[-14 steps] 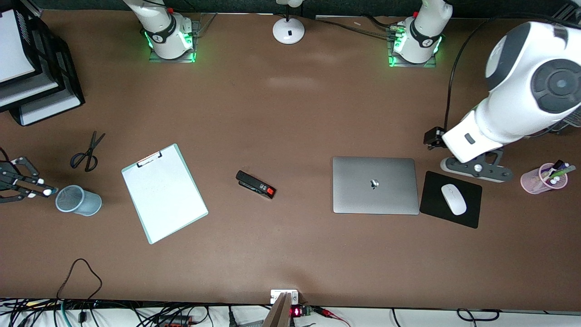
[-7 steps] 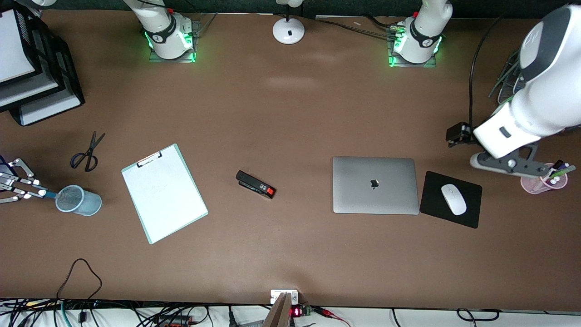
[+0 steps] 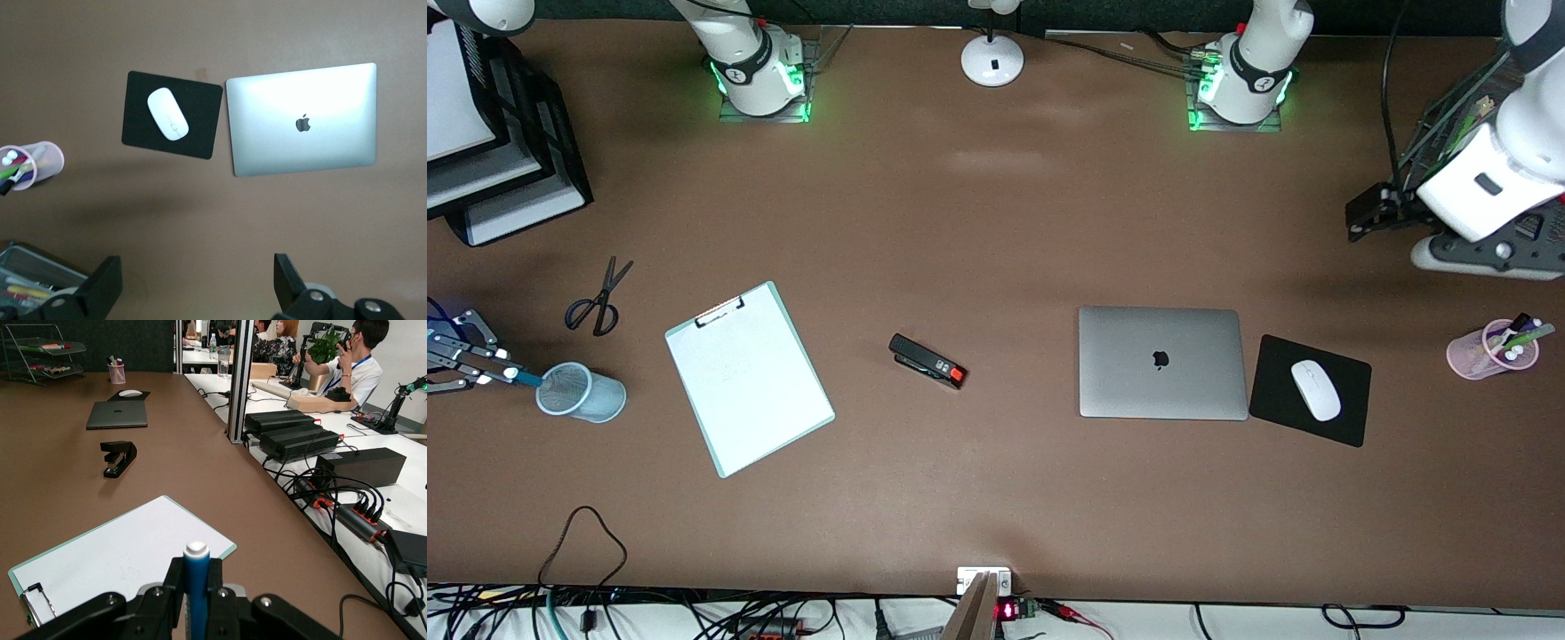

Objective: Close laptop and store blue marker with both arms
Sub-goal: 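Lower the marker into the light-blue mesh cup with the right gripper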

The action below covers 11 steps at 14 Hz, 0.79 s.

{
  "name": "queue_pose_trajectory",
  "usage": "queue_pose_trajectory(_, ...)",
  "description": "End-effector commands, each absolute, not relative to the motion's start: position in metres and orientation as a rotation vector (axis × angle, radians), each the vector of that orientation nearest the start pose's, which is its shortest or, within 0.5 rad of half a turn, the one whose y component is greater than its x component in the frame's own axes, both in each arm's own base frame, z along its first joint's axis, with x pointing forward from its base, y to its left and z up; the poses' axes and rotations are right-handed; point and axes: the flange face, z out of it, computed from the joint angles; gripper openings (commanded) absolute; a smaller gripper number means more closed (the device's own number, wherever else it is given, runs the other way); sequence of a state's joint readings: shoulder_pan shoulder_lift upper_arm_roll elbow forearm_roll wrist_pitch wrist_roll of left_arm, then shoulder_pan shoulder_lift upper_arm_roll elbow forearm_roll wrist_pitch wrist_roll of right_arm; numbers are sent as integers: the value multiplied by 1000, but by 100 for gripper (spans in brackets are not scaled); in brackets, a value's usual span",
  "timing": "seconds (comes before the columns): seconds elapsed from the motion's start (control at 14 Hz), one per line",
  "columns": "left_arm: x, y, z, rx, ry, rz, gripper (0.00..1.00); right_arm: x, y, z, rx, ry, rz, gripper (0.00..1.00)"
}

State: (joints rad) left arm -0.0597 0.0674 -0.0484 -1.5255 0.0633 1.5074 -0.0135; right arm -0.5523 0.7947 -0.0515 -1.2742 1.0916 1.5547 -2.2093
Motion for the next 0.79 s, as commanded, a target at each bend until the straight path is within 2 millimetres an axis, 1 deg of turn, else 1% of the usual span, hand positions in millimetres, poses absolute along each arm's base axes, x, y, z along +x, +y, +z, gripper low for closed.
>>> queue_pose_trajectory(0.0,541,-50,608,-3082,170,117,100,648,-320,285,-1722,-1362,-1251,0)
queue_pose_trajectory(0.21,539,-49,610,-3085,165,115,100,647,-319,271,-1720,-1346,-1241,0)
queue_pose_trajectory(0.36,529,-48,608,-3087,168,130,100,646,-316,255,-1714,-1330,-1230,1)
queue_pose_trajectory(0.43,530,-49,607,-3086,170,132,100,646,-316,247,-1713,-1322,-1224,1)
queue_pose_trajectory(0.57,530,-58,606,-3079,195,152,100,644,-316,239,-1712,-1309,-1222,2)
queue_pose_trajectory(0.71,534,-61,606,-3079,200,150,100,641,-321,231,-1721,-1293,-1220,3)
